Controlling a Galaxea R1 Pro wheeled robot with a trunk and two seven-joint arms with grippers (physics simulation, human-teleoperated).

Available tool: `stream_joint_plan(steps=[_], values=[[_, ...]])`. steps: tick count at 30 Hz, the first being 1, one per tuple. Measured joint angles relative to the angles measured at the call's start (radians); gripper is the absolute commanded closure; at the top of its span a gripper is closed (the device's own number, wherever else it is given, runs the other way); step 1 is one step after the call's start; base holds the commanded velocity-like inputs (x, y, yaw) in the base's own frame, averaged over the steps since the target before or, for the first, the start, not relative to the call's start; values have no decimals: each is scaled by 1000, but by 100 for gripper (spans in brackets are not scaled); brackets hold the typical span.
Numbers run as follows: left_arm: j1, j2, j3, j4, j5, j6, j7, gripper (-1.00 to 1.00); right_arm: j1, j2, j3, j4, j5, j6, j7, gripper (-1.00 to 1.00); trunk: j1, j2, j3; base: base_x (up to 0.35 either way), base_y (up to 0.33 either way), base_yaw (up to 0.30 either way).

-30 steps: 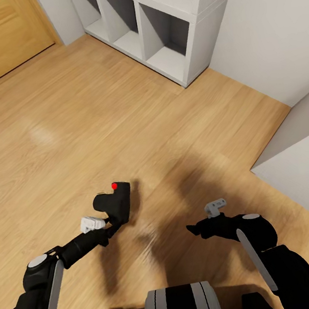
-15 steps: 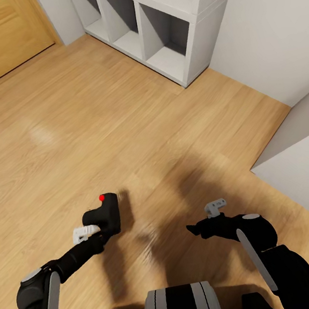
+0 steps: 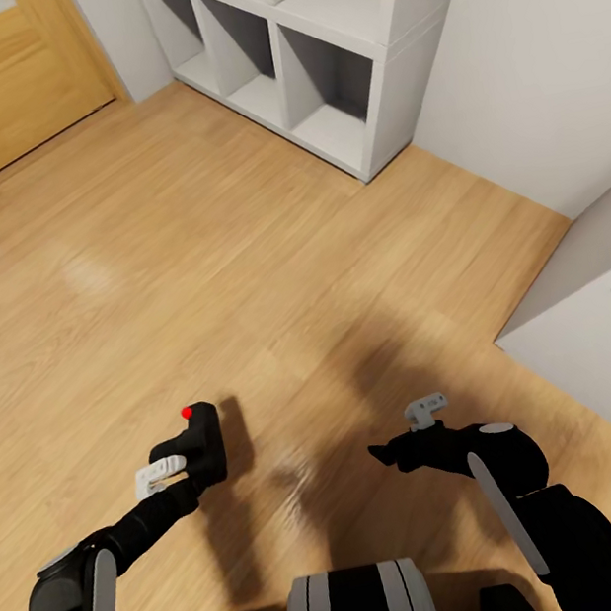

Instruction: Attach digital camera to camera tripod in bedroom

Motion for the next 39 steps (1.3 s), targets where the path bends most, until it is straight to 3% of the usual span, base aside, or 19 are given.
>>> stream_joint_plan(steps=[20,29,39], values=[[57,-15,-5,-9,3,0,13,100,8,3,13,0,0,-7,3,-100,-9,5,77,0,0,0],[79,-18,-7,-10,1,-3,14,100,9,3,16,0,0,-1,4,-100,-43,67,106,0,0,0],[98,-41,-6,-10,2,-4,16,100,9,3,16,0,0,4,4,-100,-82,137,137,0,0,0]])
